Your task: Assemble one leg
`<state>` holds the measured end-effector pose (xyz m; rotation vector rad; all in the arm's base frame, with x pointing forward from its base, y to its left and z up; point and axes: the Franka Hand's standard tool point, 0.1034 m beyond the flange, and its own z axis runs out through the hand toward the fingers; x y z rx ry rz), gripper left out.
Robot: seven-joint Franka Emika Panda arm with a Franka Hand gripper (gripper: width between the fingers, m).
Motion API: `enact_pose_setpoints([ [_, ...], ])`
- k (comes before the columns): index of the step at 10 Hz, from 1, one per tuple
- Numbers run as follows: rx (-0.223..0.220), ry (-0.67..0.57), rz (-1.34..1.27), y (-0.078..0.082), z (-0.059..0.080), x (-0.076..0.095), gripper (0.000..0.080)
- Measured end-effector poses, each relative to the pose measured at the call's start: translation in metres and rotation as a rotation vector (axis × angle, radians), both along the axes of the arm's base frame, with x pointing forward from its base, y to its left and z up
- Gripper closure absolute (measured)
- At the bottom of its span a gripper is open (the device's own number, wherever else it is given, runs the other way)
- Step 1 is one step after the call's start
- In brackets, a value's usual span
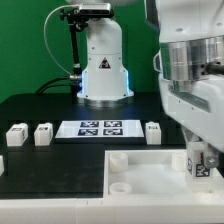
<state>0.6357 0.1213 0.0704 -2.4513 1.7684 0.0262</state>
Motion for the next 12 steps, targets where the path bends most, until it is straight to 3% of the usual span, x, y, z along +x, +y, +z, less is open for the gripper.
enact_pose_setpoints([
  [1,-0.007,-0.016,0.172,0.004,-0.001,-0.001,0.0270],
  [2,-0.021,-0.044,0.442,0.005,-0.001,-0.002,0.0187],
  [5,-0.051,-0.072,0.752,0.001,-0.001,-0.001,0.0152],
  [7,-0.143,-0.100,1.168,-0.004,0.003,0.006,0.0150],
  [8,-0.160,-0.121,1.256,-0.008,0.004,0.009,0.0150],
  [9,-0.158,-0.116,1.208,-0.008,0.004,0.009,0.0175],
  [11,-0.154,-0.113,1.154,-0.008,0.004,0.009,0.0444],
  [12,-0.142,-0.107,1.029,-0.007,0.003,0.009,0.0444],
])
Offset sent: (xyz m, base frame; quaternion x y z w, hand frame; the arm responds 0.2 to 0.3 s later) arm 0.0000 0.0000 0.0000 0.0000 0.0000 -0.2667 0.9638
